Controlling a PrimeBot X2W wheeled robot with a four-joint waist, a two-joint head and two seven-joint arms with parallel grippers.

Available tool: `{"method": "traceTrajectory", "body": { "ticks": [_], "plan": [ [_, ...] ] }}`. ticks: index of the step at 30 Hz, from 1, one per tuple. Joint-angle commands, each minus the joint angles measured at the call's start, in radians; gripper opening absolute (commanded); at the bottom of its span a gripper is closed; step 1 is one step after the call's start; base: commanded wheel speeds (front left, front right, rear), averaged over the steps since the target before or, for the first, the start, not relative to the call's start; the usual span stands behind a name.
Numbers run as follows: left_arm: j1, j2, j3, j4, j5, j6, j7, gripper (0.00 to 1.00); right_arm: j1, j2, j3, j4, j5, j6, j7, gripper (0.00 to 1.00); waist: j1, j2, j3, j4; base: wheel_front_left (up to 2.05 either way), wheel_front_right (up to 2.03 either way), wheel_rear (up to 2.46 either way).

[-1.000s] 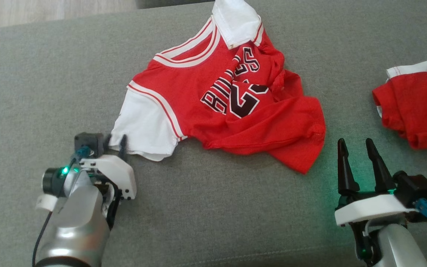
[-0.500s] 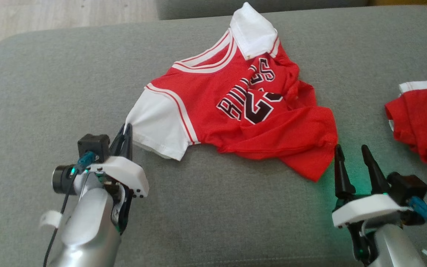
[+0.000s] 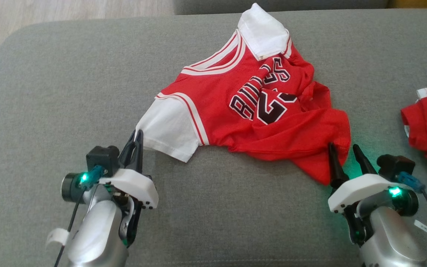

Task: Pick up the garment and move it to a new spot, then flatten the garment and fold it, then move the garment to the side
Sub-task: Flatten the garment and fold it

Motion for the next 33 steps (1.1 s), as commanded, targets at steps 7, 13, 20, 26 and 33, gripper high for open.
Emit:
{"method": "traceTrajectory", "body": {
  "ticks": [7,13,20,26,33],
  "plan": [
    [-0.019,0.009,0.025,-0.03,-0.01,0.008,-0.006,0.0,-0.056,-0.003,0.07,0.019,0.044,0.004,-0.03,0.2,0.0,0.0,-0.002,-0.004,0.0,0.0,0.0],
    [-0.014,0.009,0.033,-0.025,-0.012,0.011,-0.006,0.0,-0.059,-0.003,0.126,0.019,0.064,0.004,-0.052,0.0,0.0,0.0,-0.017,-0.015,0.0,0.0,0.0],
    [0.014,0.028,0.068,-0.052,-0.014,0.012,-0.006,0.0,-0.009,-0.004,0.212,-0.093,0.079,0.004,-0.049,0.0,0.0,0.0,-0.075,-0.038,0.0,0.0,0.0],
    [-0.006,0.087,0.118,-0.167,0.007,0.001,-0.006,0.0,0.02,-0.085,0.288,-0.339,0.144,0.004,0.004,0.0,0.0,0.0,-0.132,-0.053,0.0,0.0,0.0],
    [-0.097,0.168,0.168,-0.314,0.018,-0.026,-0.006,0.0,-0.091,-0.206,0.248,-0.611,0.143,0.004,0.061,0.0,0.0,0.0,-0.188,-0.062,0.0,0.0,0.0]
  ]
}}
